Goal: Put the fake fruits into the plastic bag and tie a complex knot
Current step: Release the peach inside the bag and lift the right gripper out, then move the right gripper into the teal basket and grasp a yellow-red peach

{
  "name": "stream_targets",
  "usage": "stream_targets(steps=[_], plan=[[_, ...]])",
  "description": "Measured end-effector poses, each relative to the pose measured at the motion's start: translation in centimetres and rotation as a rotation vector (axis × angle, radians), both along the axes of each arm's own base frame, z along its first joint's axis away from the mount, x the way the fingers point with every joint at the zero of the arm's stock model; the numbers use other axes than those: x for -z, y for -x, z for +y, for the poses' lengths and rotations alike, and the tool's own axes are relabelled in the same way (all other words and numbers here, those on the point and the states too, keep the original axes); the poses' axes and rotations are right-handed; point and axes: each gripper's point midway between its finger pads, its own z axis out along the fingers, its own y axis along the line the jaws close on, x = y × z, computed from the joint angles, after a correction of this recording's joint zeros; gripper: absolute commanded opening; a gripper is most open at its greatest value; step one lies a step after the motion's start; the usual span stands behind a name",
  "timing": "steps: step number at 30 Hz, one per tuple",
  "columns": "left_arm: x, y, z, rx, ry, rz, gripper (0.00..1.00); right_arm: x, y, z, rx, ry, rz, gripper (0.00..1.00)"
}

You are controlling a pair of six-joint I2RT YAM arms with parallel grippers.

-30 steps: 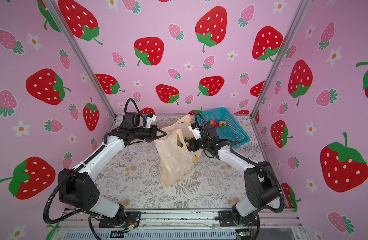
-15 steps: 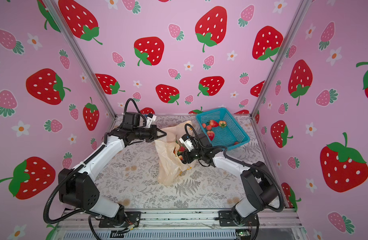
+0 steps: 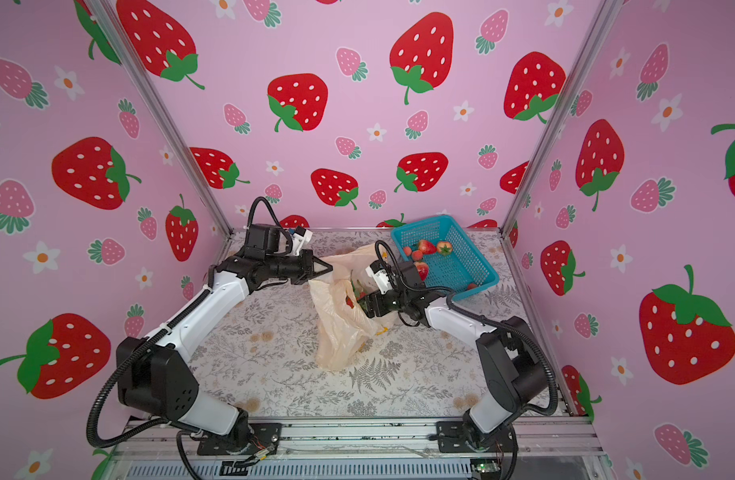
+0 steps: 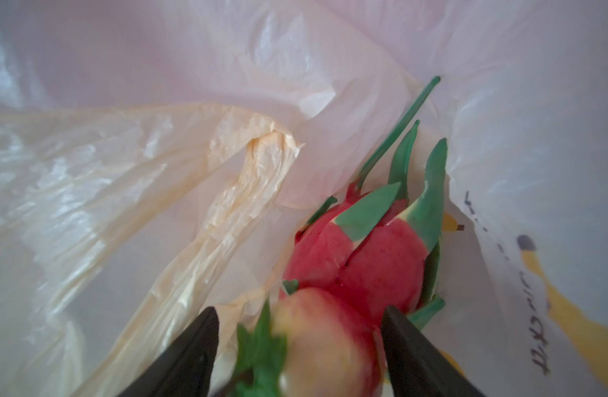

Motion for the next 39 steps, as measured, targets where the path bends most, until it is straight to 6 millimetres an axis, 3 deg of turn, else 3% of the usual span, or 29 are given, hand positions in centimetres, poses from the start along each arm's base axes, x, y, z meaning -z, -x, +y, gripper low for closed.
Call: stream_targets(steps=[10, 21, 28, 31, 34, 39], plan=[[0.0, 0.0, 0.0, 0.001, -0.001, -0.002, 0.0, -1.7, -1.3, -1.9, 0.048, -0.009, -0.039, 0.83], [0.0, 0.0, 0.0, 0.001, -0.002, -0.002, 0.0, -10.1, -2.9, -6.8, 0.153, -0.114, -0.212, 0.82], [0.0, 0.0, 0.0, 0.001, -0.002, -0.002, 0.0, -13.0, -4.3, -10.3, 0.249, -0.158, -0.269, 0.82], [0.0, 0.0, 0.0, 0.0, -0.002, -0.002, 0.0, -12.8, -6.5, -13.5, 0.378, -0.115, -0.292, 0.82], [0.0, 0.0, 0.0, 0.0, -0.002, -0.002, 0.0, -11.4, -8.8, -16.9, 0.514, -0.047, -0.285, 0.82], [0.0, 0.0, 0.0, 0.0, -0.002, -0.002, 0.0, -5.4, -13.0, -20.2, 0.646, 0.088, -0.173, 0.81]])
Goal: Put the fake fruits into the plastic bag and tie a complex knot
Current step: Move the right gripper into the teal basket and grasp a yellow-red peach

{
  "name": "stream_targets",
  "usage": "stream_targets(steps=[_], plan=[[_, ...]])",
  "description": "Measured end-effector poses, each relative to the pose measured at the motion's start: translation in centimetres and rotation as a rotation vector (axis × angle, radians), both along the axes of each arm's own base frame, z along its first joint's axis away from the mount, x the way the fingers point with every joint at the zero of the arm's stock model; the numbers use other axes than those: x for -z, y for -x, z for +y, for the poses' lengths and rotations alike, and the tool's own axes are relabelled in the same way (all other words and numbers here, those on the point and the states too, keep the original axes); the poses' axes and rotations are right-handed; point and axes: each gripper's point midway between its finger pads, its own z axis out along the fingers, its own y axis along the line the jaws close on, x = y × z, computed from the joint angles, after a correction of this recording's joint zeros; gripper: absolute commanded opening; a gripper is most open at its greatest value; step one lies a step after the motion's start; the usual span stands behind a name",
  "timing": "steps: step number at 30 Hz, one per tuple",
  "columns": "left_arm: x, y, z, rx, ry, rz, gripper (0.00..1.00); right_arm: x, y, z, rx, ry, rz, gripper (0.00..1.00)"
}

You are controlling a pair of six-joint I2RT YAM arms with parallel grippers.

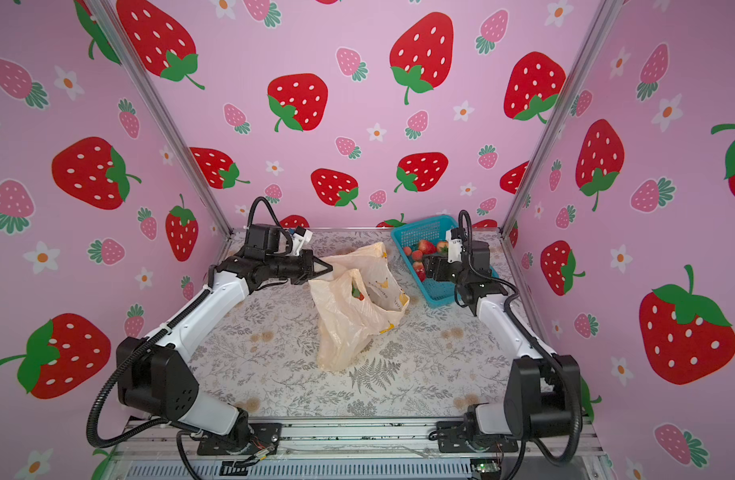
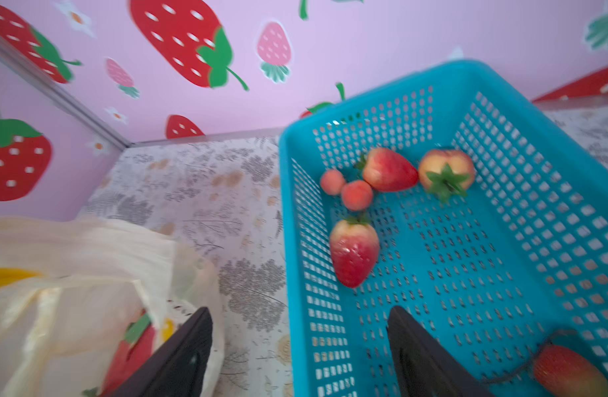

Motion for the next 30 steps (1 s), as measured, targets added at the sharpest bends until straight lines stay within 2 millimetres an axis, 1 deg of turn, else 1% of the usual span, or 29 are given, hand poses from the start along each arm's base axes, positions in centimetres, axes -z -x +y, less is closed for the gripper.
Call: stream_targets(steps=[3, 5, 9, 11, 14, 19, 23, 25, 30], plan=[[0.0, 0.0, 0.0, 0.0, 0.0, 0.0, 0.0, 3.6, -2.7, -0.4, 0.028, 0.045, 0.09, 0.81], [0.0, 0.0, 0.0, 0.0, 0.0, 0.0, 0.0, 5.2, -4.1, -0.2, 0.028, 0.056, 0.122, 0.81], [0.0, 0.0, 0.0, 0.0, 0.0, 0.0, 0.0, 7.8, -6.4, 0.4, 0.022, 0.06, 0.173, 0.81], [0.0, 0.0, 0.0, 0.0, 0.0, 0.0, 0.0, 8.7, -7.5, 0.7, 0.017, 0.06, 0.19, 0.82], [0.0, 0.0, 0.0, 0.0, 0.0, 0.0, 0.0, 10.4, -8.7, 1.3, 0.006, 0.063, 0.217, 0.82], [0.0, 0.0, 0.0, 0.0, 0.0, 0.0, 0.0, 13.1, -9.5, 2.0, -0.007, 0.086, 0.275, 0.8], [0.0, 0.0, 0.0, 0.0, 0.0, 0.0, 0.0, 14.7, -9.3, 2.5, -0.019, 0.106, 0.31, 0.77], [0.0, 0.0, 0.0, 0.0, 0.0, 0.0, 0.0, 15.2, -9.0, 2.6, -0.027, 0.117, 0.325, 0.74], [0.0, 0.0, 0.0, 0.0, 0.0, 0.0, 0.0, 15.7, -9.2, 2.4, -0.031, 0.145, 0.331, 0.61]])
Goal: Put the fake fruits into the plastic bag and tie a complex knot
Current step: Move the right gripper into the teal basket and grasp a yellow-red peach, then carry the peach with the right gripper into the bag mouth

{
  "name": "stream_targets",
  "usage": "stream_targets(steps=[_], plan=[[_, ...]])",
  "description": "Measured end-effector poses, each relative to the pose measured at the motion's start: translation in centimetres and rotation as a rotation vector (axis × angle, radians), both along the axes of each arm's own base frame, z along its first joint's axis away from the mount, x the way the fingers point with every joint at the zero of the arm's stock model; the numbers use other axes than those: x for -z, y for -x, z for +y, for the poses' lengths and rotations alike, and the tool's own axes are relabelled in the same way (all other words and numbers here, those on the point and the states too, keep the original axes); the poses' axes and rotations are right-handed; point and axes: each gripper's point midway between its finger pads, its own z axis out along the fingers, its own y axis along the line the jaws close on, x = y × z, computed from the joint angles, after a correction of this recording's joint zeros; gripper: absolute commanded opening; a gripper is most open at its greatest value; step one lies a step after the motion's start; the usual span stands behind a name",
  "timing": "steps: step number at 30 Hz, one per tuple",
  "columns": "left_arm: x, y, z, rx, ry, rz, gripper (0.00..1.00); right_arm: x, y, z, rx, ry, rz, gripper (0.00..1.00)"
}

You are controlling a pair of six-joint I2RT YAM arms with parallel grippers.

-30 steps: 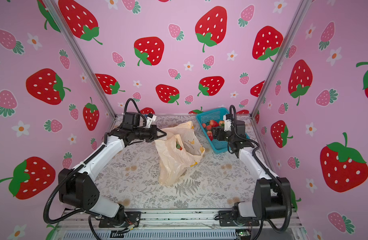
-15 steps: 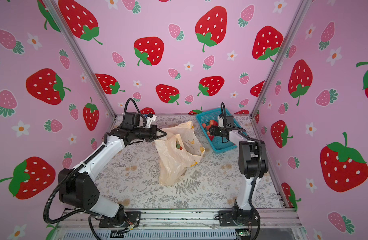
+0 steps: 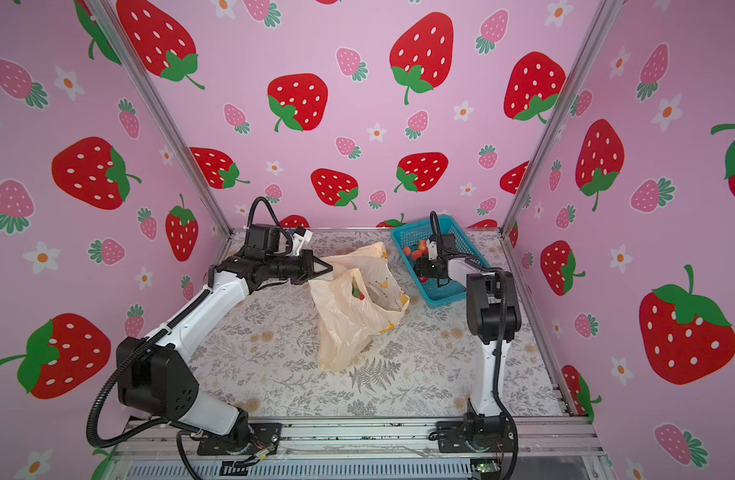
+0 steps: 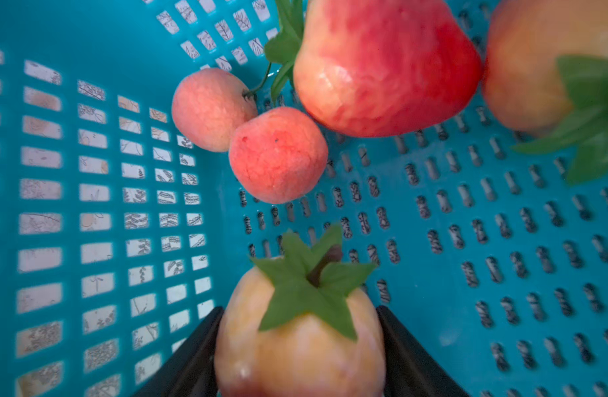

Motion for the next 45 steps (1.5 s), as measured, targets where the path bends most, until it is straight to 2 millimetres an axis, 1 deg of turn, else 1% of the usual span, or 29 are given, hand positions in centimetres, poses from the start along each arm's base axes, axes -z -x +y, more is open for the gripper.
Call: stream_targets(steps=[3, 4, 5, 6, 9, 12, 15, 18, 20, 21, 24, 27, 28, 30, 31, 33, 35, 37, 39, 41, 45], plan=[[0.0, 0.0, 0.0, 0.0, 0.0, 0.0, 0.0, 0.0, 0.0, -0.1, -0.002, 0.008, 0.0, 0.53], [0.0, 0.0, 0.0, 0.0, 0.0, 0.0, 0.0, 0.1, 0.0, -0.1, -0.004, 0.011, 0.0, 0.52], [0.0, 0.0, 0.0, 0.0, 0.0, 0.0, 0.0, 0.0, 0.0, -0.1, -0.004, 0.013, -0.002, 0.47], [0.0, 0.0, 0.0, 0.0, 0.0, 0.0, 0.0, 0.0, 0.0, -0.1, -0.005, 0.014, -0.003, 0.45], [0.0, 0.0, 0.0, 0.0, 0.0, 0.0, 0.0, -0.4, 0.2, -0.2, -0.005, 0.019, -0.001, 0.4], [0.0, 0.0, 0.0, 0.0, 0.0, 0.0, 0.0, -2.5, 0.4, -0.4, -0.001, 0.022, -0.035, 0.38], [0.0, 0.0, 0.0, 0.0, 0.0, 0.0, 0.0, -6.5, 1.4, -0.8, 0.002, 0.013, -0.108, 0.36], [0.0, 0.0, 0.0, 0.0, 0.0, 0.0, 0.0, -11.9, 3.2, -1.0, 0.001, -0.021, -0.22, 0.35], [0.0, 0.0, 0.0, 0.0, 0.0, 0.0, 0.0, -15.1, 5.3, -0.9, -0.013, -0.061, -0.294, 0.35], [0.0, 0.0, 0.0, 0.0, 0.0, 0.0, 0.0, -16.3, 6.4, -0.8, -0.022, -0.079, -0.324, 0.34], [0.0, 0.0, 0.0, 0.0, 0.0, 0.0, 0.0, -18.6, 10.4, 0.1, -0.074, -0.132, -0.384, 0.34], [0.0, 0.0, 0.0, 0.0, 0.0, 0.0, 0.0, -19.8, 14.1, 2.0, -0.159, -0.182, -0.424, 0.34], [0.0, 0.0, 0.0, 0.0, 0.0, 0.0, 0.0, -20.2, 15.5, 2.9, -0.199, -0.203, -0.44, 0.34], [0.0, 0.0, 0.0, 0.0, 0.0, 0.001, 0.0, -20.6, 17.6, 4.6, -0.271, -0.233, -0.46, 0.34], [0.0, 0.0, 0.0, 0.0, 0.0, 0.0, 0.0, -20.8, 18.6, 5.7, -0.314, -0.247, -0.473, 0.34], [0.0, 0.0, 0.0, 0.0, 0.0, 0.001, 0.0, -20.9, 19.7, 7.6, -0.378, -0.262, -0.489, 0.34], [0.0, 0.0, 0.0, -0.001, -0.001, 0.0, 0.0, -20.7, 20.4, 9.7, -0.438, -0.264, -0.501, 0.34], [0.0, 0.0, 0.0, -0.002, -0.001, 0.0, 0.0, -19.7, 20.6, 11.1, -0.466, -0.255, -0.492, 0.34], [0.0, 0.0, 0.0, -0.001, -0.001, 0.0, 0.0, -18.4, 20.2, 12.2, -0.474, -0.234, -0.472, 0.33], [0.0, 0.0, -0.1, 0.001, -0.001, 0.0, 0.0, -16.7, 19.3, 12.8, -0.452, -0.198, -0.443, 0.33], [0.0, 0.2, -0.3, 0.006, -0.001, 0.0, 0.0, -14.5, 17.9, 13.6, -0.415, -0.156, -0.399, 0.34]])
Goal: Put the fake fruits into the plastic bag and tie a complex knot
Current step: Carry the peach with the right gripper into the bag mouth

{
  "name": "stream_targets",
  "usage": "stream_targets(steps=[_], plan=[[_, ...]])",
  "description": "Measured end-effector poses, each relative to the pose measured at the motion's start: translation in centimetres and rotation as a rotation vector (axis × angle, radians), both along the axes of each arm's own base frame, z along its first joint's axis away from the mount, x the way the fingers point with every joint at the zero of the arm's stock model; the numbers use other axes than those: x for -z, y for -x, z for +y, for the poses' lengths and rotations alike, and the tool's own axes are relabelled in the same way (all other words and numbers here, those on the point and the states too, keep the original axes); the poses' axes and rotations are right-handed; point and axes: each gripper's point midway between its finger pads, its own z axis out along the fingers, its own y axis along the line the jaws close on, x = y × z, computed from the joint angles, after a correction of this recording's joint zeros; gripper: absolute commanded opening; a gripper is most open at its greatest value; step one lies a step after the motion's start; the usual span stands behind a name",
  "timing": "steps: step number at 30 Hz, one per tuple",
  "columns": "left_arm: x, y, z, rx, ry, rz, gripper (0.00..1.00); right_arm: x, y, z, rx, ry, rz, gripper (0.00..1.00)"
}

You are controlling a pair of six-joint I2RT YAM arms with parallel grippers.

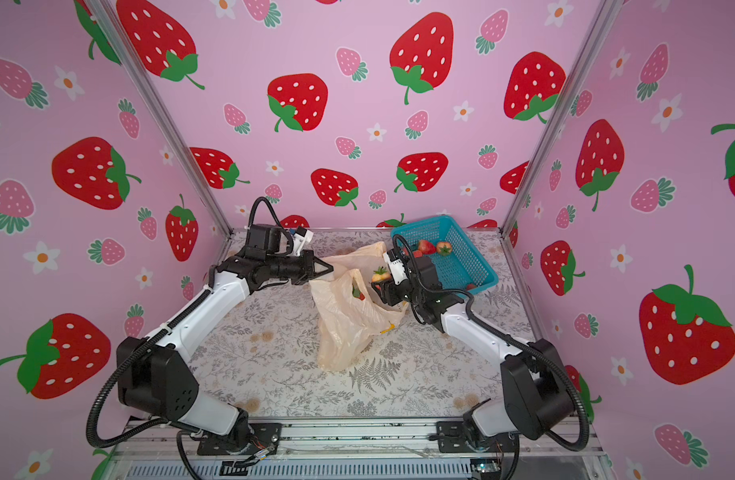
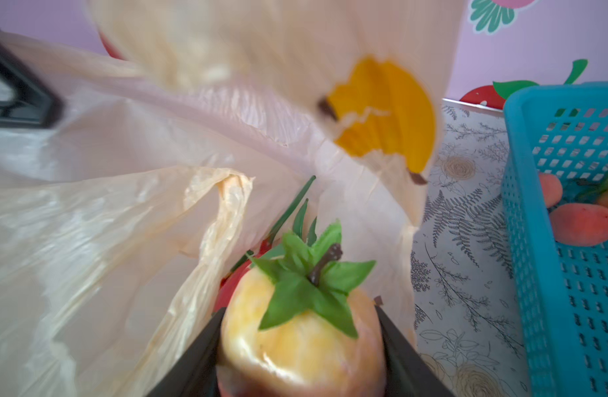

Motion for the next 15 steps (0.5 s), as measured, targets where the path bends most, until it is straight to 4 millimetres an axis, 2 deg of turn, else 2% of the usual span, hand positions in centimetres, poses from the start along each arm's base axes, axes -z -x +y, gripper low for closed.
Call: stream_targets(steps=[6, 11, 15], plan=[[0.0, 0.0, 0.0, 0.001, 0.0, 0.0, 0.0, 2.9, -0.4, 1.7, 0.01, 0.022, 0.082, 0.35], [0.0, 0.0, 0.0, 0.001, 0.0, 0.0, 0.0, 5.0, 0.6, 3.3, -0.04, 0.02, 0.161, 0.37], [0.0, 0.0, 0.0, 0.001, 0.0, -0.001, 0.0, 5.4, 2.0, 4.9, -0.122, -0.009, 0.207, 0.42]])
